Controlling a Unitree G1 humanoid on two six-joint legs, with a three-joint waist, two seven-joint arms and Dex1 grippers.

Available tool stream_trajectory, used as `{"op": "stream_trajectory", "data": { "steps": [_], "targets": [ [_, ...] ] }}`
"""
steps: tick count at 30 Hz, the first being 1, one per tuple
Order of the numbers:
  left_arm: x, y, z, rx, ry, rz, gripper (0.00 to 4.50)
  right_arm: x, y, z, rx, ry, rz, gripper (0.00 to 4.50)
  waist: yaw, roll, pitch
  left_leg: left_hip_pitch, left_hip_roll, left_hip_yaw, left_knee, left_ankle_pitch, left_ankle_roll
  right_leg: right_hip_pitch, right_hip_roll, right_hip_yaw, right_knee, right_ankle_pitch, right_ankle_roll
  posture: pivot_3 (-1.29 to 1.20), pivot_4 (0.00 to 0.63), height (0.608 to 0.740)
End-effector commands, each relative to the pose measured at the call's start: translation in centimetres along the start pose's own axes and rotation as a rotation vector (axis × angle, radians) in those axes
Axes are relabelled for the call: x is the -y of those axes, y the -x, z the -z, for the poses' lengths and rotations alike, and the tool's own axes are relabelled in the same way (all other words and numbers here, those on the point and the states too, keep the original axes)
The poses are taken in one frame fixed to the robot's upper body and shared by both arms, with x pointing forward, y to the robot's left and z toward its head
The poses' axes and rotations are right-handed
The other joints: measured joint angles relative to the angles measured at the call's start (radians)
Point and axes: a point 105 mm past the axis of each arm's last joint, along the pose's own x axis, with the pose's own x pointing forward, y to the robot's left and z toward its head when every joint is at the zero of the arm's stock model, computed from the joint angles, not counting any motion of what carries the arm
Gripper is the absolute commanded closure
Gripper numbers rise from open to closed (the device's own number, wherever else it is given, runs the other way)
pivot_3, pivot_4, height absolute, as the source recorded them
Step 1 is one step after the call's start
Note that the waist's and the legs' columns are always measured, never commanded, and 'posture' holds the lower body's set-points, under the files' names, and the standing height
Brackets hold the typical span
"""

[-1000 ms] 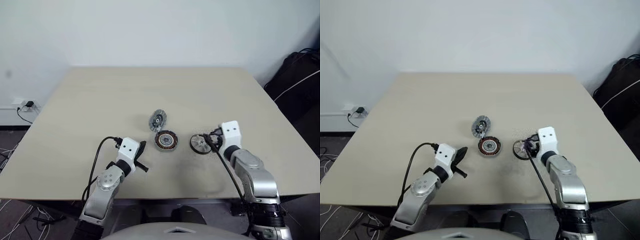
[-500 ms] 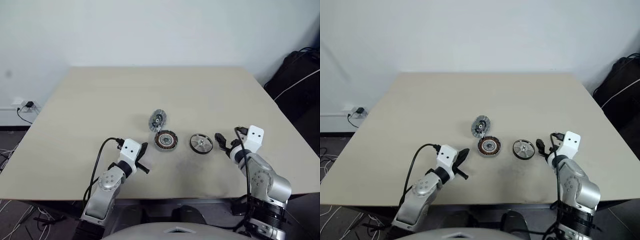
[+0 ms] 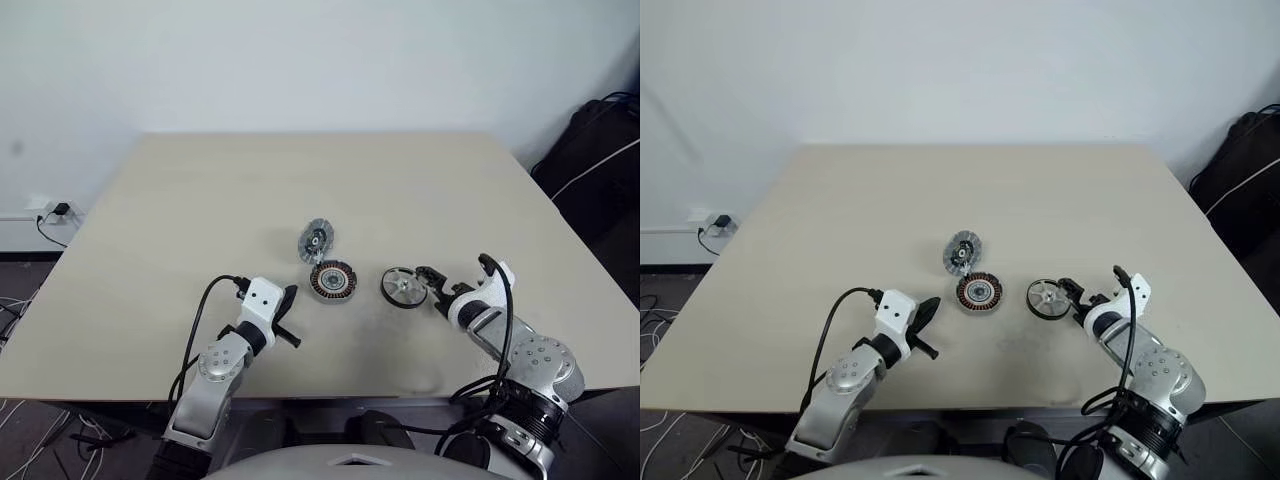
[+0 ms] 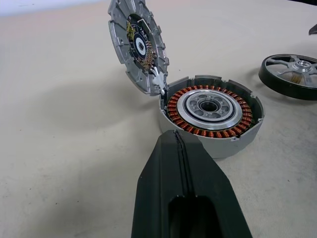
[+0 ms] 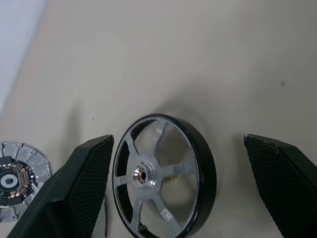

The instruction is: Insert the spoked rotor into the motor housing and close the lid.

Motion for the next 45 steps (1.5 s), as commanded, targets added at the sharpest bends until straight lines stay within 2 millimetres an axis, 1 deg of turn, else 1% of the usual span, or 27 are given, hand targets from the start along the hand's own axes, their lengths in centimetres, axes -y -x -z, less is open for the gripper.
{"op": "stream_trajectory", "data": {
  "steps": [1,5,9,16,19,24,29,31,36,40,42,45],
  "targets": [
    [0.3,-0.3,-0.8,0.030,-0.005,0.016,4.50,-0.8,-0.2,0.3,-0.016,-0.045,-0.058,0.02,-0.002,0.001,0.000,0.000,0.000,0.000,0.000,0.000,0.000,0.000,0.000,0.000,0.000,0.000,0.000,0.00,0.000,0.740],
    [0.3,-0.2,-0.8,0.028,-0.006,0.017,4.50,-0.8,-0.2,0.9,-0.040,-0.082,-0.083,0.02,-0.003,0.001,0.000,0.000,0.000,0.000,0.000,0.000,0.000,0.000,0.000,0.000,0.000,0.000,0.000,0.00,0.000,0.740],
    [0.2,-0.2,-0.7,0.025,-0.009,0.020,4.50,-0.8,-0.1,0.9,-0.031,-0.152,-0.129,0.02,-0.003,0.001,0.000,0.000,0.000,0.000,0.000,0.000,0.000,0.000,0.000,0.000,0.000,0.000,0.000,0.00,0.000,0.740],
    [0.3,-0.3,-0.7,0.023,-0.014,0.030,4.50,0.4,0.3,1.1,-0.029,-0.198,-0.112,0.02,-0.003,0.001,0.000,0.000,0.000,0.000,0.000,-0.001,0.001,0.000,0.000,0.000,0.000,0.000,0.000,0.00,0.000,0.740],
    [0.3,-0.3,-0.7,0.022,-0.016,0.033,4.50,0.8,0.4,1.3,-0.031,-0.201,-0.092,0.66,-0.001,0.001,0.000,0.000,0.000,0.000,0.000,-0.001,0.001,0.000,0.000,0.000,-0.001,0.000,0.000,0.00,0.000,0.740],
    [0.3,-0.4,-0.7,0.019,-0.018,0.036,4.50,1.4,0.4,1.6,-0.036,-0.197,-0.063,2.33,-0.003,0.001,0.000,0.000,0.000,0.000,-0.001,-0.001,0.001,0.000,0.000,0.000,-0.001,0.000,0.000,0.00,0.000,0.740],
    [0.3,-0.4,-0.6,0.015,-0.019,0.038,4.50,1.5,0.4,1.7,-0.038,-0.187,-0.048,3.99,-0.003,0.002,0.000,0.000,0.000,0.000,-0.001,-0.001,0.001,0.000,0.000,0.000,-0.001,0.000,0.000,0.00,0.000,0.740],
    [0.3,-0.4,-0.5,0.012,-0.019,0.038,4.50,1.4,0.4,1.7,-0.037,-0.185,-0.050,4.49,-0.003,0.002,0.000,0.000,0.000,0.000,-0.001,-0.001,0.001,-0.001,0.000,0.000,-0.001,0.000,0.000,0.00,0.000,0.740],
    [0.4,-0.4,-0.3,0.006,-0.017,0.039,4.50,0.7,0.7,1.4,-0.026,-0.173,-0.070,4.49,-0.003,0.003,0.001,-0.001,0.000,0.000,-0.001,-0.001,0.001,-0.001,0.000,0.000,-0.001,0.000,0.000,0.00,0.000,0.740],
    [0.5,-0.5,-0.3,0.005,-0.016,0.040,4.50,-1.2,0.8,0.9,-0.010,-0.113,-0.115,4.49,-0.003,0.004,0.001,-0.001,0.000,0.000,-0.001,-0.001,0.001,-0.001,0.000,0.000,-0.001,0.000,0.000,0.00,0.000,0.740],
    [0.5,-0.5,-0.3,0.006,-0.016,0.041,4.50,-2.6,0.8,0.8,-0.020,-0.032,-0.139,4.49,-0.003,0.004,0.002,-0.001,0.000,0.000,-0.001,-0.001,0.001,-0.001,0.000,0.000,-0.001,0.000,0.000,0.00,0.000,0.740],
    [0.5,-0.5,-0.4,0.010,-0.018,0.043,4.50,-5.0,0.5,1.4,-0.062,0.229,-0.136,4.49,-0.004,0.005,0.002,-0.002,0.000,0.001,-0.001,-0.001,0.001,-0.002,0.000,0.001,-0.001,0.000,0.001,0.00,0.000,0.740]
  ]
}}
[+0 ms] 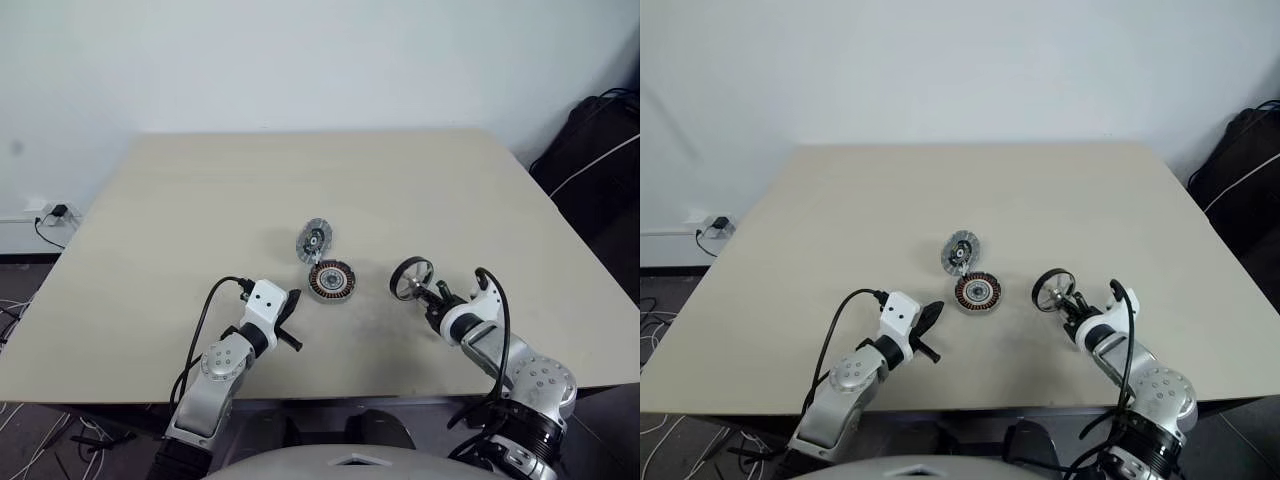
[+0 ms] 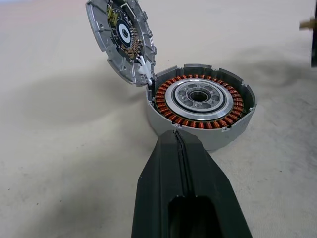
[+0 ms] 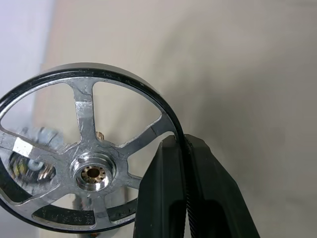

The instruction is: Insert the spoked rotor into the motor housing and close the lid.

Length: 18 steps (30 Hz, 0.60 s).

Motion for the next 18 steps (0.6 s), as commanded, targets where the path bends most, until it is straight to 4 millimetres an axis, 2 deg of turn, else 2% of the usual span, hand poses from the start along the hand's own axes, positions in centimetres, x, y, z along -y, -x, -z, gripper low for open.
{"op": "stream_trajectory", "data": {
  "steps": [1,7,10,18],
  "targets": [
    [0.1,-0.3,-1.0,0.036,-0.017,0.010,4.50,-4.0,-0.5,-0.3,-0.012,0.283,-0.048,4.49,0.000,0.000,0.000,0.000,0.000,0.000,0.000,0.000,0.000,0.000,0.000,0.000,0.000,0.000,0.000,0.00,0.000,0.740],
    [0.0,-0.3,-1.2,0.047,-0.015,0.003,4.50,-7.4,-1.9,1.3,-0.104,0.495,-0.103,4.49,0.002,-0.001,0.001,0.000,0.000,0.000,0.000,0.000,0.000,0.000,0.000,-0.001,0.000,0.000,0.000,0.00,0.000,0.740],
    [-0.2,-0.3,-1.5,0.062,-0.012,-0.005,4.50,-8.4,-2.7,1.9,-0.147,0.542,-0.126,4.49,0.004,-0.002,0.001,-0.001,0.000,0.000,0.000,0.002,-0.003,0.000,0.000,-0.001,0.000,0.001,0.001,0.00,0.000,0.740],
    [-0.3,-0.3,-1.7,0.071,-0.011,-0.017,4.50,-9.6,-4.5,2.9,-0.251,0.684,-0.105,4.49,0.003,-0.004,0.002,-0.002,0.000,0.000,0.001,0.002,-0.003,0.000,0.000,-0.001,-0.001,0.003,0.003,0.00,0.000,0.740]
  ]
}}
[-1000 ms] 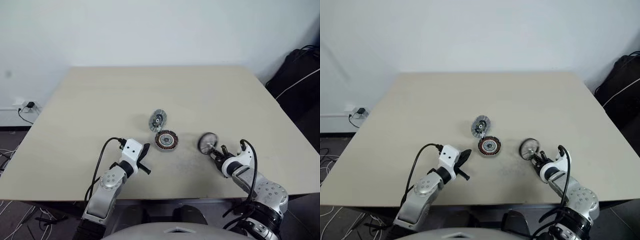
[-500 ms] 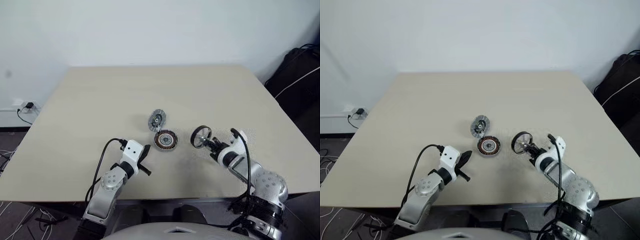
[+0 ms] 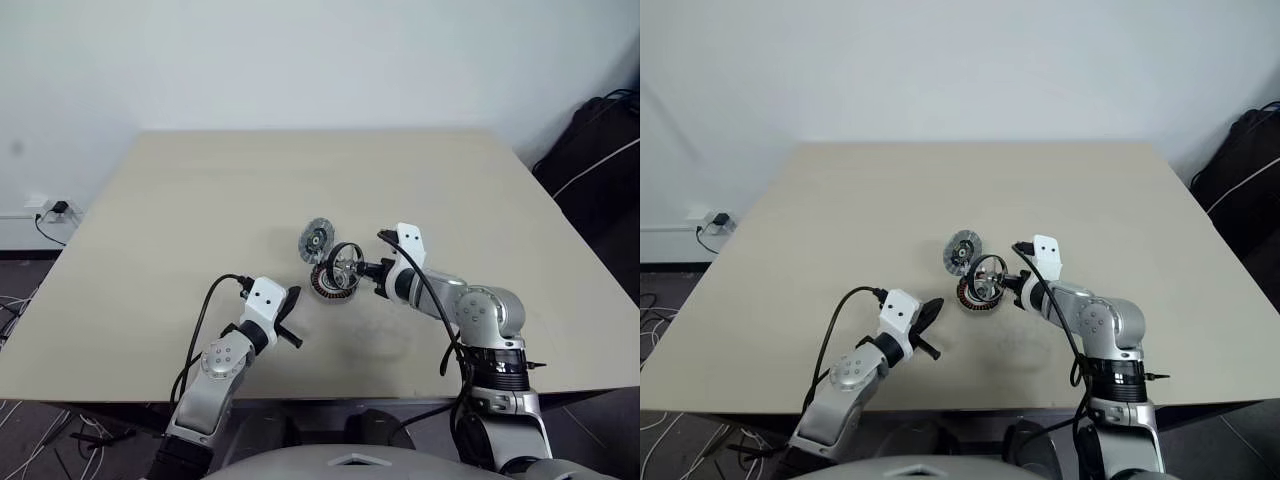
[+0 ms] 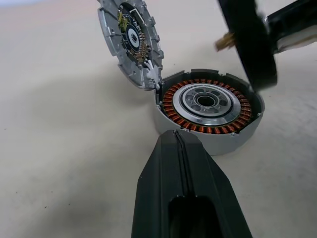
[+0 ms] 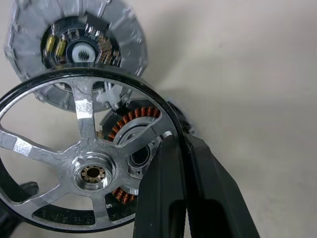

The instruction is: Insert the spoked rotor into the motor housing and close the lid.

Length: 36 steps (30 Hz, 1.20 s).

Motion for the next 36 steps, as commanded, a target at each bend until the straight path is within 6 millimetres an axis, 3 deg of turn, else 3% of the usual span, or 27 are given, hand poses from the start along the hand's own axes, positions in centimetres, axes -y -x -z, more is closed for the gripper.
{"op": "stream_trajectory", "data": {
  "steps": [1,27,30,35,36],
  "targets": [
    [0.0,-0.1,-1.3,0.054,-0.008,-0.006,4.50,-0.6,-0.3,-1.3,0.002,0.087,-0.003,4.49,-0.001,0.000,0.000,0.000,0.000,0.000,0.000,0.000,0.000,0.000,0.000,0.000,0.000,0.000,0.000,0.00,0.000,0.740],
    [0.0,-0.1,-1.2,0.053,0.007,-0.017,4.50,-0.8,-1.4,-1.6,-0.079,0.350,0.010,4.49,-0.003,0.000,0.000,0.000,0.000,0.000,0.001,0.000,0.000,0.000,0.000,-0.001,0.000,0.002,-0.001,0.00,0.000,0.740],
    [0.0,-0.1,-1.2,0.053,0.007,-0.017,4.50,-0.7,-1.5,-1.6,-0.079,0.353,0.015,3.77,-0.003,0.000,0.000,0.000,0.000,0.000,0.001,0.000,0.000,0.000,0.000,-0.001,0.000,0.002,-0.001,0.00,0.000,0.740],
    [0.0,-0.1,-1.1,0.052,0.007,-0.019,4.50,-0.4,-1.4,-2.1,-0.057,0.347,0.041,2.15,-0.003,0.000,0.000,0.000,0.000,0.000,0.001,0.000,-0.001,0.000,0.000,-0.001,0.000,0.003,-0.003,0.00,0.000,0.740],
    [0.0,-0.1,-1.1,0.052,0.007,-0.019,4.50,-0.4,-1.3,-2.2,-0.051,0.344,0.043,2.15,-0.002,0.000,0.000,0.000,0.000,0.000,0.001,0.000,-0.001,0.000,0.000,-0.001,0.000,0.003,-0.003,0.00,0.000,0.740]
  ]
}}
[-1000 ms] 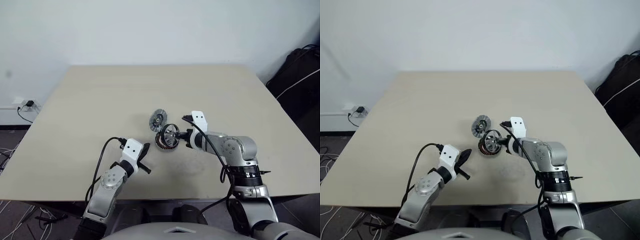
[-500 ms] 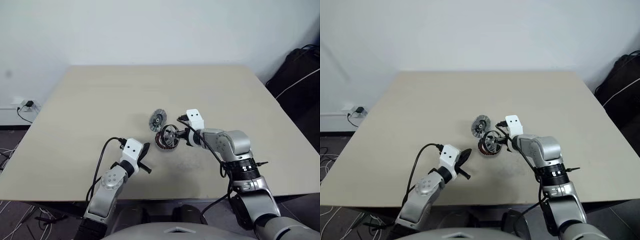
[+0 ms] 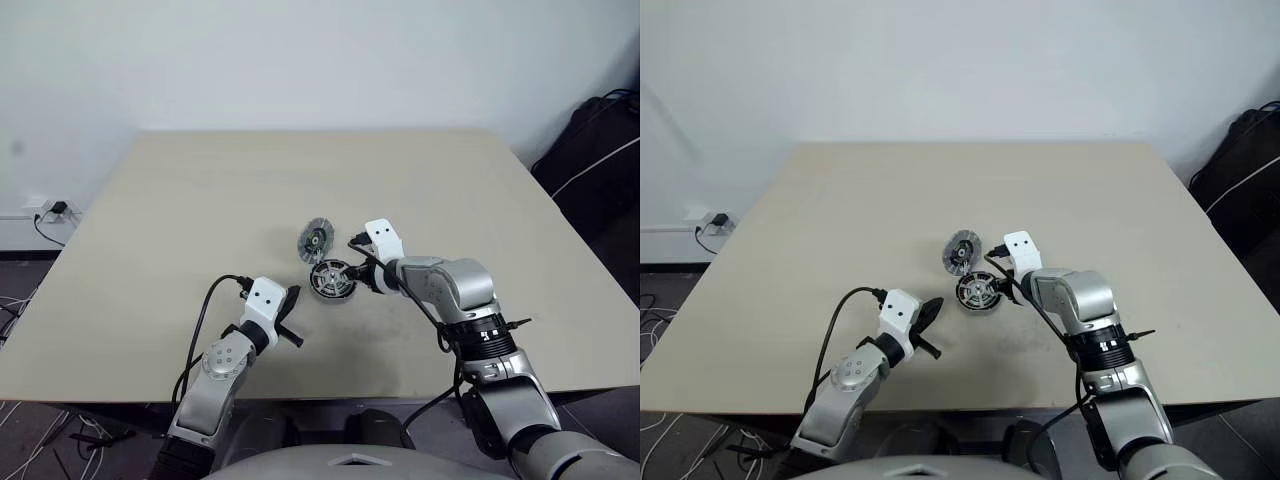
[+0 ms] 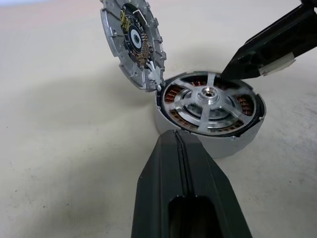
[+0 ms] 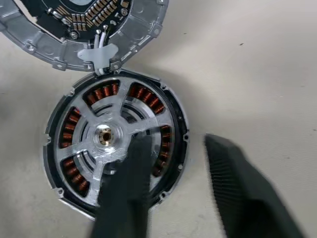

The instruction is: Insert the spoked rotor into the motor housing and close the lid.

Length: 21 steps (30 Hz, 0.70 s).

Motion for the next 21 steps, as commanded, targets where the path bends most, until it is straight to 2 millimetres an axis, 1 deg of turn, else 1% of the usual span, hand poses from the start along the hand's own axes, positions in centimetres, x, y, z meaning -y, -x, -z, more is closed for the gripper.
{"op": "stream_trajectory", "data": {
  "steps": [1,4,8,11,13,14,16,17,21],
  "targets": [
    [-0.1,0.0,-1.1,0.048,-0.008,-0.001,4.50,0.5,0.8,-1.8,0.071,0.000,0.020,2.15,0.000,0.000,0.000,0.000,0.000,0.000,0.000,0.000,0.000,0.000,0.000,0.000,0.000,0.000,0.000,0.00,0.000,0.740],
    [-0.1,0.0,-1.1,0.048,-0.010,-0.001,4.50,0.8,1.4,-2.3,0.105,-0.008,0.034,2.15,0.000,0.000,0.000,0.000,0.000,0.000,0.000,0.000,0.000,0.000,0.000,0.000,0.000,0.000,0.000,0.00,0.000,0.740],
    [-0.2,0.0,-1.2,0.050,-0.013,0.001,4.50,1.0,2.8,-4.3,0.246,0.013,0.053,2.15,0.000,0.000,0.000,0.000,0.000,0.000,0.000,0.000,0.000,0.000,0.000,0.000,0.000,0.000,0.000,0.00,0.000,0.740],
    [-0.2,-0.1,-1.2,0.051,-0.015,0.004,4.50,0.5,3.8,-5.2,0.338,0.027,0.038,2.76,0.001,0.000,0.000,0.000,0.000,0.000,0.000,0.000,0.000,0.000,0.000,0.000,0.000,-0.002,0.004,0.00,0.000,0.740],
    [-0.1,-0.1,-1.3,0.052,-0.016,0.009,4.50,0.0,3.8,-5.1,0.357,0.047,0.022,3.37,0.000,0.000,0.000,0.000,0.000,0.000,0.000,0.000,0.000,0.000,0.000,0.000,0.000,-0.003,0.005,0.00,0.000,0.740],
    [-0.1,-0.1,-1.3,0.053,-0.017,0.014,4.50,-0.3,3.6,-4.8,0.359,0.063,0.019,3.77,0.000,0.000,0.000,0.000,0.000,0.000,0.000,0.000,0.000,0.000,0.000,0.000,0.000,-0.003,0.005,0.00,0.000,0.740],
    [0.0,-0.2,-1.4,0.054,-0.019,0.020,4.50,-0.9,3.1,-4.2,0.349,0.088,0.015,4.38,0.000,0.000,0.000,0.000,0.000,0.000,0.000,0.000,0.000,0.000,0.000,0.000,0.000,-0.003,0.005,0.00,0.000,0.740],
    [0.0,-0.2,-1.4,0.054,-0.019,0.021,4.50,-1.1,2.9,-4.0,0.345,0.095,0.014,4.48,-0.001,0.000,0.000,0.000,0.000,0.000,0.000,0.000,-0.001,0.000,0.000,0.000,0.000,-0.003,0.005,0.00,0.000,0.740],
    [0.0,-0.2,-1.4,0.056,-0.020,0.025,4.50,-2.4,1.5,-2.4,0.323,0.148,-0.007,4.48,0.000,0.000,0.000,0.000,0.000,0.000,0.000,0.000,-0.001,0.000,0.000,0.000,0.000,-0.003,0.005,0.00,0.000,0.740]
  ]
}}
